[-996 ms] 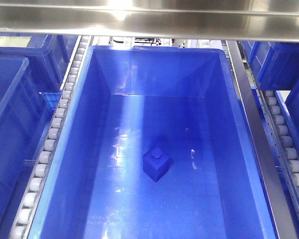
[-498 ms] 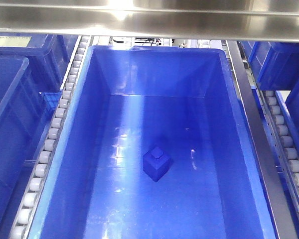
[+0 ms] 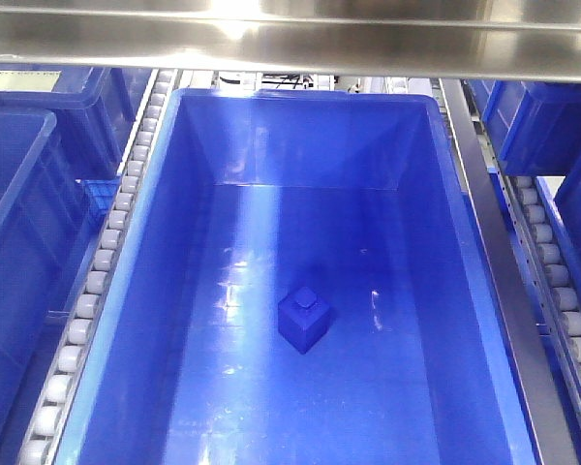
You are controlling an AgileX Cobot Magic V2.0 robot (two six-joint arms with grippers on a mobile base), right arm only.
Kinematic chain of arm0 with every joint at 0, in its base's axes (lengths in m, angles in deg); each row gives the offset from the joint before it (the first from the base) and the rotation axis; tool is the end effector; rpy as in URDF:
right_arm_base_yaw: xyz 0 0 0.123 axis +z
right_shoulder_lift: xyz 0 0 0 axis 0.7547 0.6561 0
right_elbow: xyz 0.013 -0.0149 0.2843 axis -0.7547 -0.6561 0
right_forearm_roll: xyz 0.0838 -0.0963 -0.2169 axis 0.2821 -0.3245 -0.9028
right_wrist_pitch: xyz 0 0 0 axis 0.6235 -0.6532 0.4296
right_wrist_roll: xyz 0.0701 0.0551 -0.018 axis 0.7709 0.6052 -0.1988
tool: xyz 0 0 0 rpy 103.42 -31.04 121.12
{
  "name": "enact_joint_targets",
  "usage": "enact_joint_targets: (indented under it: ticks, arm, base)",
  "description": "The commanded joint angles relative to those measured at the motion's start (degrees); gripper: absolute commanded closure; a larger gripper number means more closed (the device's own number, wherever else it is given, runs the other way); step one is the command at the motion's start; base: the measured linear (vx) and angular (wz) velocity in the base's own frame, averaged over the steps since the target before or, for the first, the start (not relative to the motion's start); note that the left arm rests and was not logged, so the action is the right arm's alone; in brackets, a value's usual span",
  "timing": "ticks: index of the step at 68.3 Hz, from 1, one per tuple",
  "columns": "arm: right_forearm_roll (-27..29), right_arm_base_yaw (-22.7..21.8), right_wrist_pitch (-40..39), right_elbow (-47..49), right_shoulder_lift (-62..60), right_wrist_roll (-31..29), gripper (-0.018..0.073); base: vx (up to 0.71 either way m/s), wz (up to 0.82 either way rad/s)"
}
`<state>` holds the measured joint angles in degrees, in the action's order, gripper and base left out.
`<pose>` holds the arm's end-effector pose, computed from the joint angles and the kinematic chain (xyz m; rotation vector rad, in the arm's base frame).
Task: Pour parts from conveyor to right shelf
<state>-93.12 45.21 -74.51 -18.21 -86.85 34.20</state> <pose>0.0565 -0.0043 0.1985 0.0083 1.5681 -0.1062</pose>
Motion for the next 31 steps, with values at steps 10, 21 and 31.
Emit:
enact_joint_targets:
  ticks: [10,21,31]
  arm:
    - [-0.42,-0.3,-3.92,-0.05,-1.05,0.18,0.0569]
    - [-0.42,-0.3,-3.92,-0.05,-1.05,0.18,0.0569]
    - [-0.42,-0.3,-3.92,-0.05,-1.05,0.18,0.0569]
  base:
    - [0.0,0.0]
    - [0.0,0.0]
    - [0.0,0.0]
